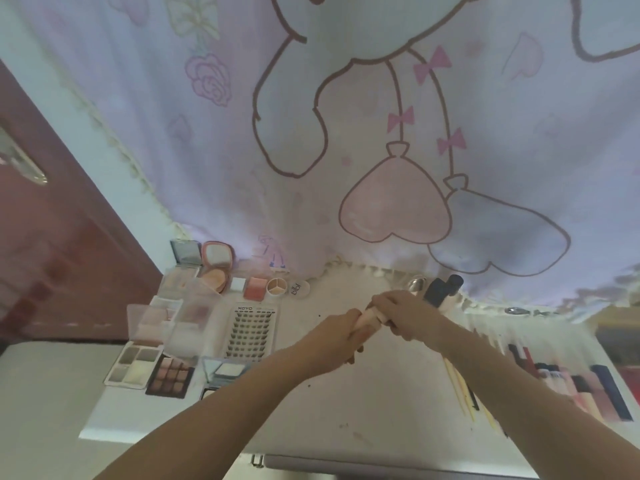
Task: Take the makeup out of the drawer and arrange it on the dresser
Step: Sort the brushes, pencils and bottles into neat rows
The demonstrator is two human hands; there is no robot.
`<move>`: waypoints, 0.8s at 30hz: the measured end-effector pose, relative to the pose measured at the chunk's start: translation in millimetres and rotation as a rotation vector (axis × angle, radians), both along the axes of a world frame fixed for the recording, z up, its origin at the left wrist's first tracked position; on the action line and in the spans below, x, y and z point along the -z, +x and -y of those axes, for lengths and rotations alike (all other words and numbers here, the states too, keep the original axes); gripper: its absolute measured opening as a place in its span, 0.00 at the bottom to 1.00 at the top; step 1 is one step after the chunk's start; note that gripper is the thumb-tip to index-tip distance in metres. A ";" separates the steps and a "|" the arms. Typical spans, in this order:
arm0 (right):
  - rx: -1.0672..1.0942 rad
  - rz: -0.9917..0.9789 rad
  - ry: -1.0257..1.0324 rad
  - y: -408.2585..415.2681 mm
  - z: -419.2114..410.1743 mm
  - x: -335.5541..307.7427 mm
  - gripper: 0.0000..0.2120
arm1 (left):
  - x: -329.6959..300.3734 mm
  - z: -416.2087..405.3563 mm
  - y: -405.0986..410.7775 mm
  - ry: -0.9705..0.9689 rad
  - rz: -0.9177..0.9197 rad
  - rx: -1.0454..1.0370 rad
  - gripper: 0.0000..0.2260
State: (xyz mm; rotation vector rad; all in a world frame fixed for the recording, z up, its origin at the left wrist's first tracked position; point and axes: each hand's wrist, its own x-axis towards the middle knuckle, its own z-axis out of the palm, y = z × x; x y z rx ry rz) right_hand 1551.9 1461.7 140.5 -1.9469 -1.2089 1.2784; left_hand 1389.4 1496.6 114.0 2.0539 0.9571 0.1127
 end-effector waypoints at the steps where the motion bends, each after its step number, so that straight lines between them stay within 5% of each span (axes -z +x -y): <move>1: -0.029 0.020 0.033 -1.6 1.0 -0.3 0.15 | -2.7 -1.0 -2.8 -0.097 0.029 -0.015 0.13; 6: -0.223 0.025 0.092 0.9 9.1 -6.2 0.08 | -17.2 -11.1 -24.3 -0.631 0.179 -0.004 0.15; 9: -0.249 -0.189 0.068 9.7 12.9 -6.7 0.08 | -22.4 -12.5 -35.0 -0.864 0.230 0.006 0.15; 12: -0.173 -0.457 -0.004 14.7 11.5 -9.8 0.14 | -20.4 -12.0 -37.0 -0.798 0.215 0.018 0.15; 16: -0.229 -0.127 -0.284 7.7 0.8 -10.7 0.26 | -15.7 -12.8 -29.4 -0.684 0.154 0.021 0.16; 21: -0.185 -0.099 -0.090 17.9 -15.5 -3.6 0.08 | -7.9 -30.1 -36.5 -0.833 0.154 -0.026 0.13; 24: 0.047 -0.295 -0.013 30.4 -24.3 4.6 0.08 | 10.7 -43.1 -33.9 -0.870 0.225 -0.317 0.13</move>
